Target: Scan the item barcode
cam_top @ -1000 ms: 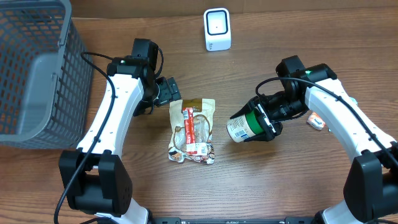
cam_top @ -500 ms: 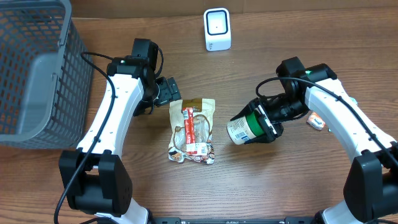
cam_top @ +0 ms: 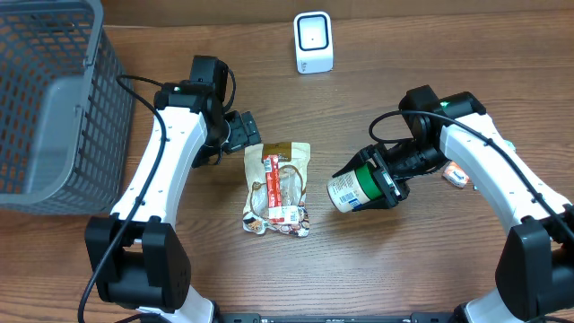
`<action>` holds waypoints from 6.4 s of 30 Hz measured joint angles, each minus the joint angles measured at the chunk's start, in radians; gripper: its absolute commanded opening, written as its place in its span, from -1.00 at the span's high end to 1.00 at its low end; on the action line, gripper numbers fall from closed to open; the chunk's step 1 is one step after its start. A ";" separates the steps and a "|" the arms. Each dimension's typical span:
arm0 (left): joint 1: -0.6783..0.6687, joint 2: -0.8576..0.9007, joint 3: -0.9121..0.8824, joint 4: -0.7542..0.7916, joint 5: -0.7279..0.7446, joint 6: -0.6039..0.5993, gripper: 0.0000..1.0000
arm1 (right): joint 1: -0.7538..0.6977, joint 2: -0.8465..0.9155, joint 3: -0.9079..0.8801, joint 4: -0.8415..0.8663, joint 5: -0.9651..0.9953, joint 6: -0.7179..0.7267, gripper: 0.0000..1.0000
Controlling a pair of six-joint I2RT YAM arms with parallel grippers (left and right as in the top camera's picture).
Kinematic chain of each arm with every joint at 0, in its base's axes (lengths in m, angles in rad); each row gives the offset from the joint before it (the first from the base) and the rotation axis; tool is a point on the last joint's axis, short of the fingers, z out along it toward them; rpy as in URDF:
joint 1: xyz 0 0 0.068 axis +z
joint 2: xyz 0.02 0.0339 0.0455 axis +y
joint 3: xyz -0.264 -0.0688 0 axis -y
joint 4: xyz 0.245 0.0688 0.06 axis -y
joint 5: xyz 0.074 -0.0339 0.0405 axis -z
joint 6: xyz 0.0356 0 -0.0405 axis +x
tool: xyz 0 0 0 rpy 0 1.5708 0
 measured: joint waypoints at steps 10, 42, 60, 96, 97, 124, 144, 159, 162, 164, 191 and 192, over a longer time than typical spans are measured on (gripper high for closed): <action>0.000 0.000 0.000 0.000 0.000 0.000 -1.00 | 0.000 0.000 0.000 0.000 -0.001 0.000 0.93; 0.000 0.000 0.000 0.000 0.000 0.000 -1.00 | 0.000 0.000 0.000 -0.001 -0.013 0.000 0.93; 0.000 0.000 0.000 0.000 0.000 0.000 -1.00 | 0.000 0.000 0.000 -0.005 -0.080 0.000 0.92; 0.000 0.000 0.000 0.000 0.000 0.000 -1.00 | 0.000 0.000 0.000 0.333 1.087 -0.087 0.93; 0.000 0.000 0.000 0.000 0.000 0.000 -1.00 | 0.000 0.000 0.000 0.359 1.100 -0.129 0.93; 0.000 0.000 0.000 0.000 0.000 0.000 -1.00 | 0.000 0.000 0.167 0.423 1.091 -0.527 0.93; 0.000 0.000 0.000 0.000 0.000 0.000 -1.00 | 0.005 0.210 0.866 0.163 0.943 -0.703 0.93; 0.000 0.000 0.000 0.000 0.000 0.000 -1.00 | 0.090 0.480 0.864 0.688 0.949 -0.735 0.93; 0.000 0.000 0.000 0.000 0.000 0.000 -0.99 | 0.100 0.513 0.864 0.772 0.990 -0.745 0.93; 0.000 0.000 0.000 0.000 0.000 0.000 -0.99 | 0.105 0.537 0.864 0.832 1.017 -0.750 0.93; 0.000 0.000 0.000 0.000 0.000 0.000 -1.00 | 0.109 0.792 0.864 1.384 1.106 -0.669 0.93; 0.000 0.000 0.000 0.000 0.000 0.000 -0.99 | 0.109 0.801 0.864 1.392 1.108 -0.654 0.93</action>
